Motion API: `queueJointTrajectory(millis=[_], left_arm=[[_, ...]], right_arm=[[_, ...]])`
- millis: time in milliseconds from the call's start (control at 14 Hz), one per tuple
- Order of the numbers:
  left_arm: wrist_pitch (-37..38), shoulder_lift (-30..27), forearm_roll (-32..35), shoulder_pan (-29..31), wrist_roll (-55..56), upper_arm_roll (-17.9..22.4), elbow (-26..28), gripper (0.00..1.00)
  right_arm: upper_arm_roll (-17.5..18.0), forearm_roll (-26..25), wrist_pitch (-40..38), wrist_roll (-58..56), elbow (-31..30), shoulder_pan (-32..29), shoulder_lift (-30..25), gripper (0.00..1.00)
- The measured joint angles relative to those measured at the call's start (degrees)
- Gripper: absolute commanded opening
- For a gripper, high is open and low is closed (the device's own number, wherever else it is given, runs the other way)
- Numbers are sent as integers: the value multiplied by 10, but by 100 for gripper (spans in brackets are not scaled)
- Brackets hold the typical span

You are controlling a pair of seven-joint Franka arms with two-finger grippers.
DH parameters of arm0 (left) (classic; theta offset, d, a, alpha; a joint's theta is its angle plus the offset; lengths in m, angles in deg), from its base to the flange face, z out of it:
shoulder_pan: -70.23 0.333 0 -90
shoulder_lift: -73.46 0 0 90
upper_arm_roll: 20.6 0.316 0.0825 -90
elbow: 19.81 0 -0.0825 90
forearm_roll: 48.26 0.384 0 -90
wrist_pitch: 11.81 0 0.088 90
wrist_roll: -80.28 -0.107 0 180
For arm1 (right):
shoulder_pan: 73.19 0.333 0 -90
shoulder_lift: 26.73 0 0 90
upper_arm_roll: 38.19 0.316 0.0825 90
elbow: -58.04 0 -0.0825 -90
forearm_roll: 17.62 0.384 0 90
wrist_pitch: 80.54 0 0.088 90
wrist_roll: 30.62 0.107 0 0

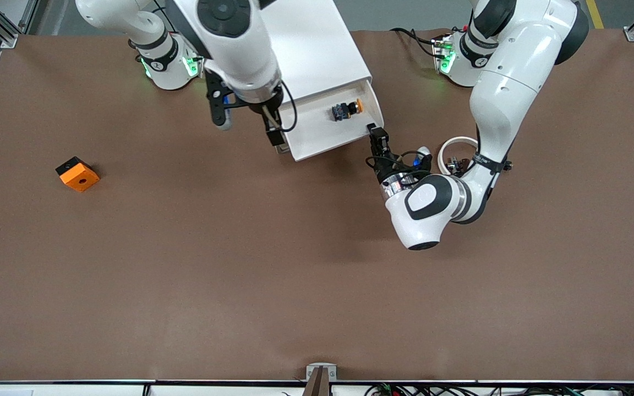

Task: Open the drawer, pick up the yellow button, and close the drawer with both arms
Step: 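Reach into the drawer and grasp the orange-based button with the right gripper, then lift the button out with the right gripper while the left gripper releases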

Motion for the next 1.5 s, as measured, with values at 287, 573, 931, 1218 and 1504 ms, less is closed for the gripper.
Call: queueJointTrajectory(millis=[287,573,931,1218,1504], left_arm=[[3,0,0,0,4,1,-7,10],[8,0,0,7,9,5,-27,12],[10,0,0,18,9,7,-32,13],[14,0,1,18,9,8,-32,72],[20,1,2,21,9,13,-32,100]], right_arm=[[1,11,80,38,2,45,56,100],[1,21,98,45,28,74,110,100],[17,29,101,23,52,82,135,100],[24,29,106,20,57,92,139,100],[24,29,106,10,59,97,140,100]])
